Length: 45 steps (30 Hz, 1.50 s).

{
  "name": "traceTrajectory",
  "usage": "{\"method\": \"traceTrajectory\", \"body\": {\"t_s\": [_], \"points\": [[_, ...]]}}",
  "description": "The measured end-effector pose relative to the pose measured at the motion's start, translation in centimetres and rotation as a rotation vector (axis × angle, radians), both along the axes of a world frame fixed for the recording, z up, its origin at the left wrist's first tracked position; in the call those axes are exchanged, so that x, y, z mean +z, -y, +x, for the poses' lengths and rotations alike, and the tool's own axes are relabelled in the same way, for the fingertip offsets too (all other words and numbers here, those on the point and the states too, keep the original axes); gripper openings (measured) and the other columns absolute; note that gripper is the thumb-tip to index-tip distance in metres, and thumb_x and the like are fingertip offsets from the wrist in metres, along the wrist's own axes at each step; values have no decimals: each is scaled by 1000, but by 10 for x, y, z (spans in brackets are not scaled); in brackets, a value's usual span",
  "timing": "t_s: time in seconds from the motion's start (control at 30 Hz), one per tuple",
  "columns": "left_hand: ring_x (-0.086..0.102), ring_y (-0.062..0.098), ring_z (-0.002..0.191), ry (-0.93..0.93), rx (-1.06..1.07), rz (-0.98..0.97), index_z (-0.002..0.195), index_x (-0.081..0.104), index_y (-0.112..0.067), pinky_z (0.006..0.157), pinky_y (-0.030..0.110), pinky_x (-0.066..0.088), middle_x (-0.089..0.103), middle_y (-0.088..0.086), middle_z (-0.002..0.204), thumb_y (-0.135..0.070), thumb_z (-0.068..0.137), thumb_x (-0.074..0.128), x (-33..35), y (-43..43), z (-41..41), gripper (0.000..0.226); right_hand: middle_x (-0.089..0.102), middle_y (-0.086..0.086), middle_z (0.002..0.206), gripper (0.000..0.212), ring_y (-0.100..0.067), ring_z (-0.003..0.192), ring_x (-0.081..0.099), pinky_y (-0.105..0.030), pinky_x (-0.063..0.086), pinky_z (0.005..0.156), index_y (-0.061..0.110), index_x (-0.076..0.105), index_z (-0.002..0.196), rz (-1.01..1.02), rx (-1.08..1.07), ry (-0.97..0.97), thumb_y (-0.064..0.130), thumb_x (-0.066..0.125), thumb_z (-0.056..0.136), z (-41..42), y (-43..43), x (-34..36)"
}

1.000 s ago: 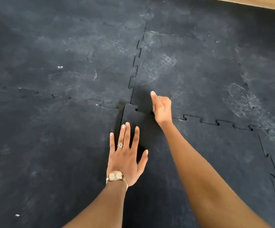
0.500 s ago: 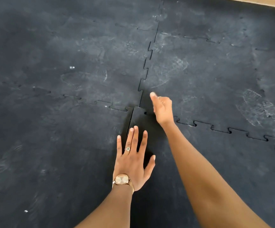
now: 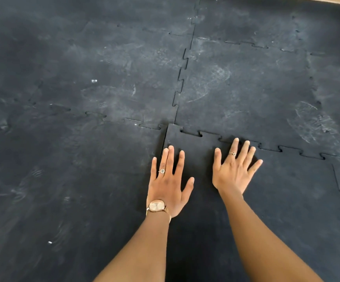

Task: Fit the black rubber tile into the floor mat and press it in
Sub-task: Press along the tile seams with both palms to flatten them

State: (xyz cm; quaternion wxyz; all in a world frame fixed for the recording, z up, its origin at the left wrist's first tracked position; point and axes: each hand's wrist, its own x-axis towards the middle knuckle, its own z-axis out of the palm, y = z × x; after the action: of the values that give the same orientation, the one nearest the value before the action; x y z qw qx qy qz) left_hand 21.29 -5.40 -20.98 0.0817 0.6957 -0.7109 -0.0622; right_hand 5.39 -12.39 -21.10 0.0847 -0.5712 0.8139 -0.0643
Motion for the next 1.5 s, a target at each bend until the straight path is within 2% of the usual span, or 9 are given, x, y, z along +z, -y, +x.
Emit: {"method": "traceTrajectory", "body": {"t_s": [0.1,0.17,0.27,0.37,0.47,0.83,0.97,1.23,1.5], "points": [[24,28,146,31,0,-15,150,33,-16,117,48,24,27,14,157,-53,96,28,7,6,-1,66,1,-11,165,73,-29,152,-6,-57,-5,120,18,3,157,16,12,-40,59,11,98,-1,3,3],[52,32,120,29,30,-83,124,59,-16,103,45,35,56,11,128,-50,94,34,20,22,1,51,0,-11,165,73,-29,152,-7,-58,-5,120,18,1,157,36,11,-51,59,10,98,-1,2,2],[54,31,93,-109,153,-212,100,61,-18,88,42,29,57,4,96,-43,93,34,45,85,6,37,-2,-11,165,72,-30,152,-9,-58,-5,119,19,-2,157,38,10,-67,59,8,97,0,3,1],[44,35,129,-150,89,-358,127,55,-16,112,48,17,53,13,133,-39,96,35,65,148,7,44,-4,-11,165,72,-30,152,-9,-58,-5,119,19,-4,157,59,12,-66,59,7,97,0,3,4],[0,31,150,-14,28,-202,154,20,-15,118,52,-11,11,14,162,-47,101,21,43,170,2,61,-7,-10,165,72,-31,151,-11,-58,-5,119,18,-8,156,69,11,-73,58,6,98,0,4,7],[-29,24,144,183,-104,202,152,-17,-21,111,59,-22,-26,15,158,-70,88,-2,21,185,10,82,-7,-10,165,71,-31,151,-11,-59,-6,119,19,-6,156,54,21,-60,58,7,97,1,3,6],[-20,28,147,-311,33,-132,154,-9,-13,114,57,-19,-17,16,160,-54,99,15,54,222,7,73,-7,-10,165,71,-32,151,-12,-59,-7,119,19,-6,156,51,20,-50,58,8,98,1,5,5],[1,32,150,145,-92,-218,155,0,-12,117,60,-3,5,18,162,-48,101,12,8,226,-3,66,-10,-10,165,71,-32,151,-14,-59,-9,119,20,-8,156,62,26,-52,57,8,98,-1,6,6],[-1,34,149,-199,-69,-495,154,9,-6,115,51,-14,5,18,162,-39,102,21,63,214,-42,63,-8,-10,165,73,-31,151,-12,-58,-8,119,16,-9,156,43,27,-35,57,8,98,0,5,6]]}}
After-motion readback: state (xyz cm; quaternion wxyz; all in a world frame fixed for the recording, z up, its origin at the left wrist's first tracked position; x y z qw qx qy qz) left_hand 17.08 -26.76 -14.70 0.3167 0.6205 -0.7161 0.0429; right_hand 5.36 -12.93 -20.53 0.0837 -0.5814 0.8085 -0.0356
